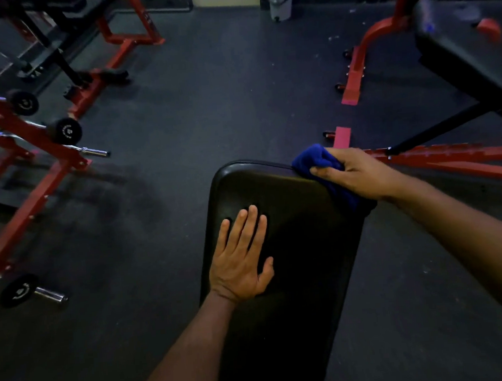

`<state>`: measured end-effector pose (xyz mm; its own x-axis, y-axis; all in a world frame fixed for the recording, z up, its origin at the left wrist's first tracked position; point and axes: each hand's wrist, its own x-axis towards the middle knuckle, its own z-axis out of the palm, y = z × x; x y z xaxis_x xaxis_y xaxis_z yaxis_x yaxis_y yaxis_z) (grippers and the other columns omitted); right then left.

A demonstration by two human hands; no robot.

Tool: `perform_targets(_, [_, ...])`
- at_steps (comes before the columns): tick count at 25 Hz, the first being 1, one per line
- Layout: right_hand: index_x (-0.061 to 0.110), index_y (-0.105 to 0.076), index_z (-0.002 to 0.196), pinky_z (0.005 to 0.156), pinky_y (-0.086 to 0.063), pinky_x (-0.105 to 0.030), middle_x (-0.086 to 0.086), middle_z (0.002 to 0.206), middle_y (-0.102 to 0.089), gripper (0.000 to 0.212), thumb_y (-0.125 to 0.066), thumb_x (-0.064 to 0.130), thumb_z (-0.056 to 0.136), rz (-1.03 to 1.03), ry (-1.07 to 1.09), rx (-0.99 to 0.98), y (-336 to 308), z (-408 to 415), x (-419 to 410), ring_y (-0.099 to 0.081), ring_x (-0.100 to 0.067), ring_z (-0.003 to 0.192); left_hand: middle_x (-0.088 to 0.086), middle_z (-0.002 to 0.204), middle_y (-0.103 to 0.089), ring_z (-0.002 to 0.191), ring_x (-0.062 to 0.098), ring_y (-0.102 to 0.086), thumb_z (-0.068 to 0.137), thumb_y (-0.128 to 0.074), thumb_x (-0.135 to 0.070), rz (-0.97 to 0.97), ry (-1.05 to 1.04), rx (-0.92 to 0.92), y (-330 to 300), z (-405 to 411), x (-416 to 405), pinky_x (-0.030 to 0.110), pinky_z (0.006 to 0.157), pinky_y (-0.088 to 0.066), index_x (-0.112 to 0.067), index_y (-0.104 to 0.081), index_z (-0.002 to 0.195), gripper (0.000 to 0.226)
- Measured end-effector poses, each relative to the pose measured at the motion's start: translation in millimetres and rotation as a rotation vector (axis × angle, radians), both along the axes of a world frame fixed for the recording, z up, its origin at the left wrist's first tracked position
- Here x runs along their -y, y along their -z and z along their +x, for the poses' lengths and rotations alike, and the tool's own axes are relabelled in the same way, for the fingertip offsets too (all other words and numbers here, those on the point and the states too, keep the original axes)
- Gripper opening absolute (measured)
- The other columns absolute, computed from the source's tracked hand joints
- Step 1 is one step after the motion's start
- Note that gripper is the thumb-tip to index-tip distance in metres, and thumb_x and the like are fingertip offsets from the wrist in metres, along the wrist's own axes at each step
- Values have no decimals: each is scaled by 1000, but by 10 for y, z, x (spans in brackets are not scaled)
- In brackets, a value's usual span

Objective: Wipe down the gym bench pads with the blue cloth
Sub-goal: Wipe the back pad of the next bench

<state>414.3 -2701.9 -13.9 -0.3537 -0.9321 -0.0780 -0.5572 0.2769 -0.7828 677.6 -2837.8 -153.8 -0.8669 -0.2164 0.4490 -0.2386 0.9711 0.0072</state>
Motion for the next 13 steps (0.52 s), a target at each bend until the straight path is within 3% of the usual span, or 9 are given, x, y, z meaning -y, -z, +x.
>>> perform_targets(2, [61, -57, 97, 73, -49, -19, 23, 89, -68, 12, -52, 50, 94, 72, -69, -75, -92, -2, 139, -62, 8, 82, 12, 169, -16, 158, 27, -12, 91, -40, -48, 19, -13, 14, -36, -12, -30, 50, 128, -9, -10, -20, 160, 81])
perform_targets(5, [43, -59, 113, 82, -47, -34, 10, 105, -68, 19, -50, 50, 98, 112, -157, -188, -107, 22, 395, -63, -9, 93, 12, 169, -15, 158, 27, -12, 92, -40, -47, 34, 0, 19, -34, 3, -31, 49, 128, -9, -11, -20, 161, 81])
perform_targets(9, [31, -57, 123, 80, -41, -33, 5, 105, -63, 30, -48, 47, 100, 166, -238, -281, -92, 221, 1049, -58, -12, 89, 12, 170, -15, 158, 28, -15, 92, -40, -46, 30, -8, -1, 32, -11, -23, 50, 128, -10, -11, -22, 162, 81])
perform_targets(13, [37, -56, 128, 83, -41, -29, 12, 111, -62, 32, -51, 49, 99, 154, -241, -279, -121, 260, 1123, -58, -9, 98, 11, 171, -13, 158, 28, -15, 91, -42, -45, 22, 4, -15, 30, -32, -41, 50, 128, -11, -10, -22, 161, 81])
